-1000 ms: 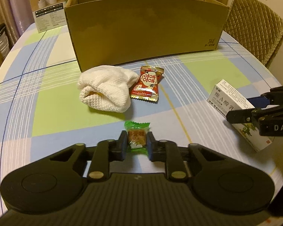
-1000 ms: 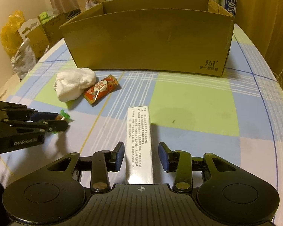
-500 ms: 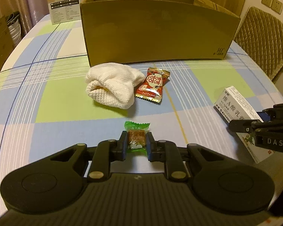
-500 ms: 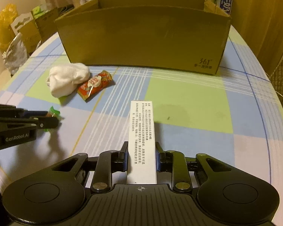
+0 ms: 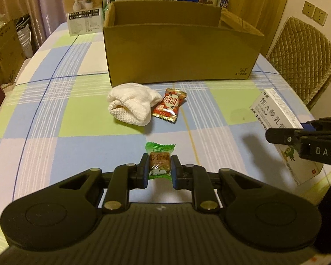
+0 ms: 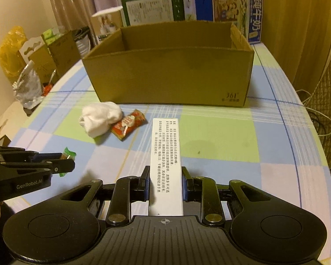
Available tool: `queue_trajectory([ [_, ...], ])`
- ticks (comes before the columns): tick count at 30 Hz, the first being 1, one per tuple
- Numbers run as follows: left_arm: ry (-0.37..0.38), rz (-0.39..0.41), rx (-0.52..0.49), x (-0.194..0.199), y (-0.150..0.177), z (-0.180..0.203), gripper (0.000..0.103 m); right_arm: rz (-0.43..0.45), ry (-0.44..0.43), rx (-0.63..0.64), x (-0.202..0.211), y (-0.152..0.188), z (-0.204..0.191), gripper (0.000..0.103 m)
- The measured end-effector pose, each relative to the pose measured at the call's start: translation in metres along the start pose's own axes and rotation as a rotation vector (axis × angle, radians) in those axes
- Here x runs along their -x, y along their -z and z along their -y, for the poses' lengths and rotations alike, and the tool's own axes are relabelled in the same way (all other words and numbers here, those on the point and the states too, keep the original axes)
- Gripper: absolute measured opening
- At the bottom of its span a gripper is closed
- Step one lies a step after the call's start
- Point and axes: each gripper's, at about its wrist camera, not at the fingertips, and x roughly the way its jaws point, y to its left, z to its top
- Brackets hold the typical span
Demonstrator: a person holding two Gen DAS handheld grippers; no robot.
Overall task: Organize objects
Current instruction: 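Lift the cream box and candy and carry both toward the cardboard box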
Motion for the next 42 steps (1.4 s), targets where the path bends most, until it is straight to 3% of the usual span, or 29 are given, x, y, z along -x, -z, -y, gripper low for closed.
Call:
queue_trajectory([
  [12,0.016,0.042,-0.021,0.040,0.004,0.016,0.015,0.044,0.015,-0.005,0.041,0.005,-0.009,0.023],
  [28,0.036,0.072,-0.048,0.060,-0.001,0.030,0.015,0.060,0.024,-0.011,0.059,0.008,-0.011,0.023],
  [42,0.092,0.106,-0.075,0.063,-0.038,0.037,0.015,0.063,0.039,0.013,0.063,-0.021,-0.006,0.023],
])
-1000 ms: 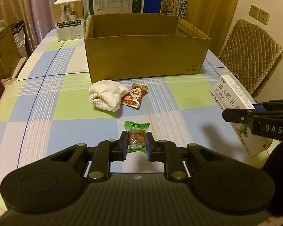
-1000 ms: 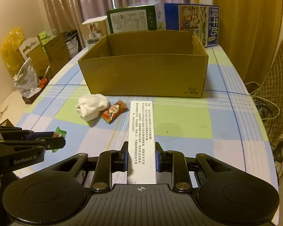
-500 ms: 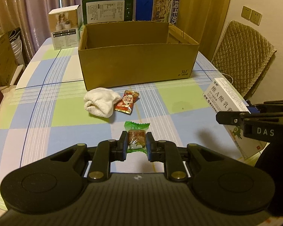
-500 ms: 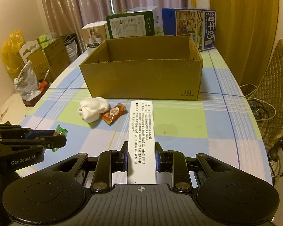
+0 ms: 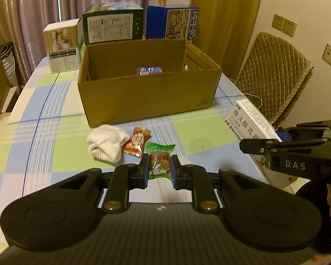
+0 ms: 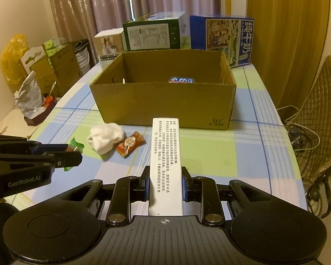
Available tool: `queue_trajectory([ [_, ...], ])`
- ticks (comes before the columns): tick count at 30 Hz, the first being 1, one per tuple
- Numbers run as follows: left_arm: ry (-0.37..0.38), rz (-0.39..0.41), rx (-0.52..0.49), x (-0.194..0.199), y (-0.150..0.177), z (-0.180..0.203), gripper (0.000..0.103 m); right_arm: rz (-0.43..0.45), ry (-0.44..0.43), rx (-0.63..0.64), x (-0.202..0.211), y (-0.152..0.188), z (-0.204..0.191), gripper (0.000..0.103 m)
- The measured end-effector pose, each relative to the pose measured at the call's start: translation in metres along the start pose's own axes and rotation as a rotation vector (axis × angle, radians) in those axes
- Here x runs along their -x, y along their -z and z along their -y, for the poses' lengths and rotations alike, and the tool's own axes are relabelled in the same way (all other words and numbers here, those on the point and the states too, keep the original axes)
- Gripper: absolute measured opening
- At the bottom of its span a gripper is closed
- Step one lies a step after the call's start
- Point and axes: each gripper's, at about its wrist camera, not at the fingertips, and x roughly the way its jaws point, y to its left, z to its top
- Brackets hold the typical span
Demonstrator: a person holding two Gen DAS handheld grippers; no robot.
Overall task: Organize objects
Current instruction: 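Lift the cream box and candy and carry both toward the cardboard box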
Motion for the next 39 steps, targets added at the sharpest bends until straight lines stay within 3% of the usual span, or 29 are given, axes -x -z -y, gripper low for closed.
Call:
queue_trajectory([
  [39,0.017,0.031,-0.122,-0.040,-0.133,-0.031,0.015,0.043,-0.030,0.056,-0.049,-0.131,0.026,0.023],
])
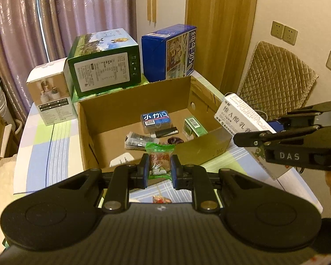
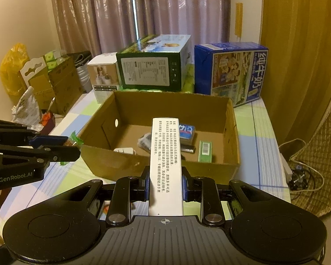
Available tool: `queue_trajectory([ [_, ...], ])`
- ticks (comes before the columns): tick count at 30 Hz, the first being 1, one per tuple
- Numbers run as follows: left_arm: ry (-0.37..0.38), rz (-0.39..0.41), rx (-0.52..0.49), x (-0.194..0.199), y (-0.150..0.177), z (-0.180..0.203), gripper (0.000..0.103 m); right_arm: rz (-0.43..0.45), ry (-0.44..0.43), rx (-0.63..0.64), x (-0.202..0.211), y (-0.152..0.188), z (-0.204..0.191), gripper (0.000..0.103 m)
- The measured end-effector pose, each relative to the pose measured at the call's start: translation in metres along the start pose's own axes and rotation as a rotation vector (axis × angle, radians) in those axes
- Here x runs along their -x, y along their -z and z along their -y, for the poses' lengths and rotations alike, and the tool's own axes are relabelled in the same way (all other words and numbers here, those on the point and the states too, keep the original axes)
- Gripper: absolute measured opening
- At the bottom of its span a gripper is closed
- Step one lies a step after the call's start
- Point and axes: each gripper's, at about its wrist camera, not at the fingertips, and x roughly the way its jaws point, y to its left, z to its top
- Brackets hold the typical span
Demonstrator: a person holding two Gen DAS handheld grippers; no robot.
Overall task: Organize objects
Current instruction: 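Lift the cream box and candy and carry both toward the cardboard box, then lower the cream box and candy into the cardboard box and open both grippers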
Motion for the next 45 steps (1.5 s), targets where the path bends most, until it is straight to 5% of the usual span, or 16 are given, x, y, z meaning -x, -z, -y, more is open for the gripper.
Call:
queue_trajectory([
  [19,-0.036,-0.094,0.013,-0.084,-0.062,-0.044,0.015,-0.046,-0.020,-0.031,-0.065,-0.086,0.032,0.023],
  [45,-0.034,-0.183,0.068,-0.154,-0.061,-0.065,0.015,-0.158,0.008,-0.064,-0.138,-0.077,0.052,0.023],
])
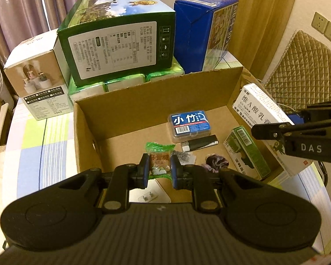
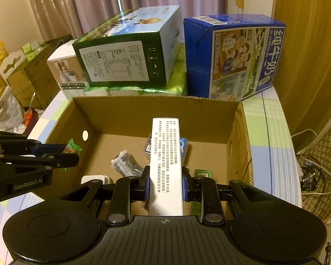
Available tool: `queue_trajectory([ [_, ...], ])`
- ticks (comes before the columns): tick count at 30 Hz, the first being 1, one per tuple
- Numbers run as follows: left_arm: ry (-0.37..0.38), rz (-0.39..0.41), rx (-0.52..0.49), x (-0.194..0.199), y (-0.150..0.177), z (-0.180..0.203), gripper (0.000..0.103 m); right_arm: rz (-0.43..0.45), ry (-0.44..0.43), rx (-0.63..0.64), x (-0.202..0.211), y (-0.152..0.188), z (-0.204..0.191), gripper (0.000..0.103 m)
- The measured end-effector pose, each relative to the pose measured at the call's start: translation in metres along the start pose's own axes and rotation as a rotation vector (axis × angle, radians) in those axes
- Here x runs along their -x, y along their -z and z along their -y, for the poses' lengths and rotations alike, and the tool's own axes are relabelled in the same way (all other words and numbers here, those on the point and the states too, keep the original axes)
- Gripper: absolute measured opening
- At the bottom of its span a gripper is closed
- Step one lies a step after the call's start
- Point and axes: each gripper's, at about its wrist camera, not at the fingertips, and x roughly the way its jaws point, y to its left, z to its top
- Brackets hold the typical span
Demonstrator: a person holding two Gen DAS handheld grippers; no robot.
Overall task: Organize objects
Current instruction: 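Lower the cream box and candy into the cardboard box and open both grippers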
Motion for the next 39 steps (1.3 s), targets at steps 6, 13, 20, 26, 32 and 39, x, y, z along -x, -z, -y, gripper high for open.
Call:
queue_trajectory([
  [6,0.004,0.000,0.007,-0.008,-0.003,0.002,0.015,-0.001,-0.001,-0.009,-0.004,0.000,0.001,0.023],
  [13,0.014,-0.005,-0.001,-0.018,-0.007,0.010,0.017,-0.004,0.002,-0.017,-0.007,0.000,0.007,0.023],
  [20,0.010,0.008,0.018,-0.020,-0.005,0.008,0.033,0.002,0.000,-0.027,-0.007,0.000,0.013,0.023],
  [26,0.010,0.009,0.014,-0.017,-0.003,0.008,0.033,0.000,-0.004,-0.033,-0.009,0.002,0.013,0.023],
  [32,0.013,0.009,0.007,-0.013,-0.002,0.009,0.033,0.015,-0.010,-0.036,-0.007,0.000,0.010,0.023],
  [39,0.010,0.018,0.018,-0.010,0.000,0.005,0.033,0.092,0.021,0.022,-0.004,-0.006,0.001,0.040],
])
